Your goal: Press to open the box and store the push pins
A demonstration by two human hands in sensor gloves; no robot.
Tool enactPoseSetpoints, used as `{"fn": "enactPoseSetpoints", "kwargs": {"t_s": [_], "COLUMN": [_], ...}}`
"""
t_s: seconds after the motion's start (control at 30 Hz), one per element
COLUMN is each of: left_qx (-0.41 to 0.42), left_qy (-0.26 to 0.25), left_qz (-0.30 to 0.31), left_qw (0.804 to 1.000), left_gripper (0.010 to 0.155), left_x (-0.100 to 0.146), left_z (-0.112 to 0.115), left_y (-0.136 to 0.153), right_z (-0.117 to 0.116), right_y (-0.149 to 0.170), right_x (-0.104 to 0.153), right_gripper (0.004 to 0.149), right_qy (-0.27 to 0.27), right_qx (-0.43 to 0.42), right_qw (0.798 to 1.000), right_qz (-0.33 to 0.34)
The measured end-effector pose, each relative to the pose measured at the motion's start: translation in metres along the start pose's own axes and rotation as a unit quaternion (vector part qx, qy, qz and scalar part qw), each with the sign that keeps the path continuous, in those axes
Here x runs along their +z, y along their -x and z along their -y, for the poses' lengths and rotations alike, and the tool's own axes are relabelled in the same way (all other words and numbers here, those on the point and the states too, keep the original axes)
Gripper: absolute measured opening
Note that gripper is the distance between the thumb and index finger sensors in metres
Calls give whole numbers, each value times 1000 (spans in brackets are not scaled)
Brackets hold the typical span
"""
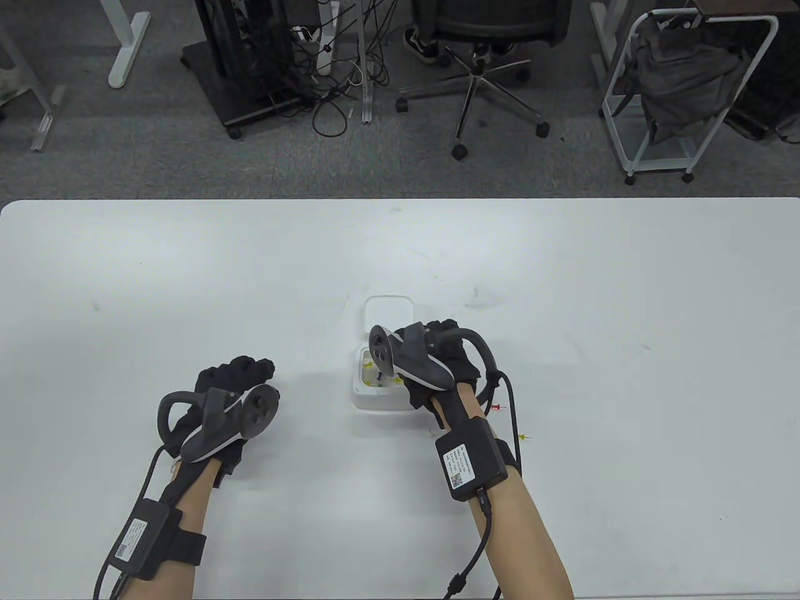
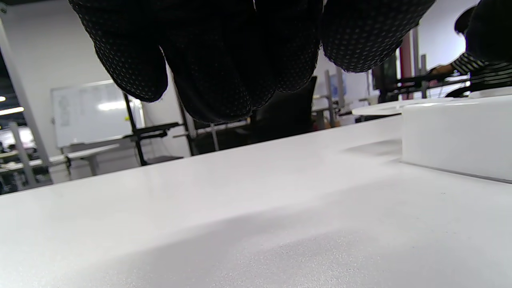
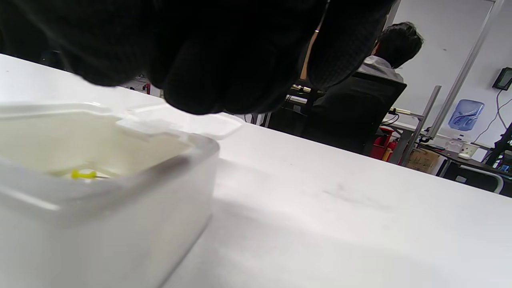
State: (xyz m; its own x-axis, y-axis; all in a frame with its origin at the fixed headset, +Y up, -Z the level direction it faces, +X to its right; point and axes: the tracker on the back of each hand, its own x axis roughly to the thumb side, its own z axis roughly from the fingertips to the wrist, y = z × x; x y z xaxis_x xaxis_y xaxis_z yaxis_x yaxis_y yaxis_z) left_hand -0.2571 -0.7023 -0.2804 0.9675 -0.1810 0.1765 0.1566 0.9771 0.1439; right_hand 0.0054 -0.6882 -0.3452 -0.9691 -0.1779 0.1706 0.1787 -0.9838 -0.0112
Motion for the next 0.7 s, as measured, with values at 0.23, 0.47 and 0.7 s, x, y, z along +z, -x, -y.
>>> {"fn": "enactPoseSetpoints", "kwargs": {"t_s": [0.23, 0.47, 0.7], "left_qx": [3, 7, 4], "left_qy": [-13, -20, -18], "left_qz": [7, 12, 11], "left_qw": [1000, 1000, 1000], "left_gripper": [53, 52, 52], "left_x": [1, 3, 2], "left_z": [-2, -3, -1], "left_y": [-2, -3, -3], "right_z": [-3, -21, -49], "right_y": [32, 59, 84], "right_x": [17, 34, 48], "right_gripper": [50, 49, 50], "right_qy": [-10, -24, -49], "right_qx": [0, 40, 23], "right_qw": [1000, 998, 997], "right_qz": [-22, -37, -61]}}
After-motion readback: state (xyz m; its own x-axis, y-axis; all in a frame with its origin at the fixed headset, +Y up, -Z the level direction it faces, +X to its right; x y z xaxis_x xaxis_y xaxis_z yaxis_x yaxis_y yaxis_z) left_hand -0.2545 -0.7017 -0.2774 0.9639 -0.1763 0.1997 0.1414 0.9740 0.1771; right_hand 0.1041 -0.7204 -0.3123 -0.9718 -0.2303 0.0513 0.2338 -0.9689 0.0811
